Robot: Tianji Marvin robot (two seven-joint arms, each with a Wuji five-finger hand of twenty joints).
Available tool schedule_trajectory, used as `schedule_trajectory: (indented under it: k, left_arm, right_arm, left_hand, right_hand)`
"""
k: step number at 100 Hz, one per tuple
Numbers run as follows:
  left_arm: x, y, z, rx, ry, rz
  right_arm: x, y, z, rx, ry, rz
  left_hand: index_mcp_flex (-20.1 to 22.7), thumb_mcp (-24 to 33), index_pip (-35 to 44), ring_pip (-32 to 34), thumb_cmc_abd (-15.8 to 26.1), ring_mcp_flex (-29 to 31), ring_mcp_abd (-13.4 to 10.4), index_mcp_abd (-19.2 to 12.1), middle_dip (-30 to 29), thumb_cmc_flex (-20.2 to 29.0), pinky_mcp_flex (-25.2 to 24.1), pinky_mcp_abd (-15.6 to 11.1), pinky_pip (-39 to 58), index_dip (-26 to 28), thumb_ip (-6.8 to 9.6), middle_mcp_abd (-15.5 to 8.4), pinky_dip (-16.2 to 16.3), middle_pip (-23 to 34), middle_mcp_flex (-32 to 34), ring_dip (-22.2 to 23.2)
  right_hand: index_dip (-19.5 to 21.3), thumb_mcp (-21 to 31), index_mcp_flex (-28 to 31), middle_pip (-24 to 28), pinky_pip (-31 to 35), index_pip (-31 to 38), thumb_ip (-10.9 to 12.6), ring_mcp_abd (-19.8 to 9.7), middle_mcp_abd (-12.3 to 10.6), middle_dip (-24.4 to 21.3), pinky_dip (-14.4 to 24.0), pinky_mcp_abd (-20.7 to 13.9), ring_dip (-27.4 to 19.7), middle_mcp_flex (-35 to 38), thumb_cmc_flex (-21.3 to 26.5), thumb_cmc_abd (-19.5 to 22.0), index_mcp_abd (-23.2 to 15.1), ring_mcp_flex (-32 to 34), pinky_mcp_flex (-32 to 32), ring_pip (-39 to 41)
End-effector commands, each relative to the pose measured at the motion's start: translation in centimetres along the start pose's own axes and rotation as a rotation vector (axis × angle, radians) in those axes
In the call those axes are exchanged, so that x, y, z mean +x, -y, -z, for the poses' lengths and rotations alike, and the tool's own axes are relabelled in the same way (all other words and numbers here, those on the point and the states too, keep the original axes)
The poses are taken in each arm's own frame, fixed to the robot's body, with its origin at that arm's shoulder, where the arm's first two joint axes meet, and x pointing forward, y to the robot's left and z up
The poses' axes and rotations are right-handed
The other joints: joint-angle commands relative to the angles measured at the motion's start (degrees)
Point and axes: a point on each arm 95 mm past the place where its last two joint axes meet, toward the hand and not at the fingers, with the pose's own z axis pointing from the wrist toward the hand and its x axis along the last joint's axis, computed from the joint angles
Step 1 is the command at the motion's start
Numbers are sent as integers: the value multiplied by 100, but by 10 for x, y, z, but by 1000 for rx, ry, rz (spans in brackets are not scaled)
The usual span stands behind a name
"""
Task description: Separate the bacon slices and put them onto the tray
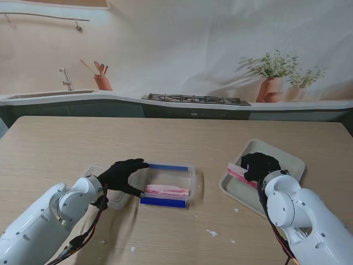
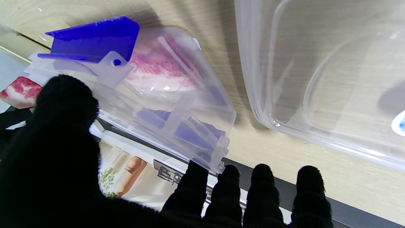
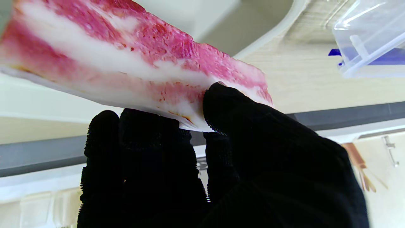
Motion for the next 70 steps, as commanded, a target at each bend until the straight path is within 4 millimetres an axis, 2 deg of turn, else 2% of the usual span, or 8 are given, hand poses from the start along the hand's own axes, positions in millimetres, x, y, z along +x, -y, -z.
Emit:
schedule_trajectory:
  k: [1, 38, 70]
  left_arm:
    - [1, -19, -1, -51, 10, 13]
    - [2, -19, -2, -56, 15, 14]
    - [2, -18, -3, -55, 16, 12]
  right_arm:
    - [-2, 16, 1, 41, 10, -16]
    - [-20, 33, 3, 62, 34, -11]
    - [-22, 40, 2, 85, 44, -24]
  left_hand:
    - [-65, 532, -96, -82, 89, -232, -72, 70, -53, 644, -29, -72, -66, -8, 54, -255, 24, 109, 46, -43]
    - [-74, 493, -101, -86, 112, -235, -76, 67, -56, 633, -27, -79, -66, -11, 57, -257, 23, 103, 38, -43]
    - [-71, 493, -97, -83, 116, -231, -78, 65, -53, 648, -27, -79, -62, -9, 62, -265, 25, 106, 44, -41]
  right_hand:
    - [232, 150, 63, 201, 235, 367, 10, 140, 114, 76, 180, 12, 108, -85, 512, 366, -266, -31, -101, 246]
    - [276, 69, 35, 247, 249, 353, 41, 139, 86, 54, 212, -50, 112, -146, 521, 406, -347, -117, -202, 281]
    - [278, 39, 5, 262, 235, 349, 48, 138, 64, 48, 216, -64, 99, -168, 518, 424, -342, -143, -225, 271]
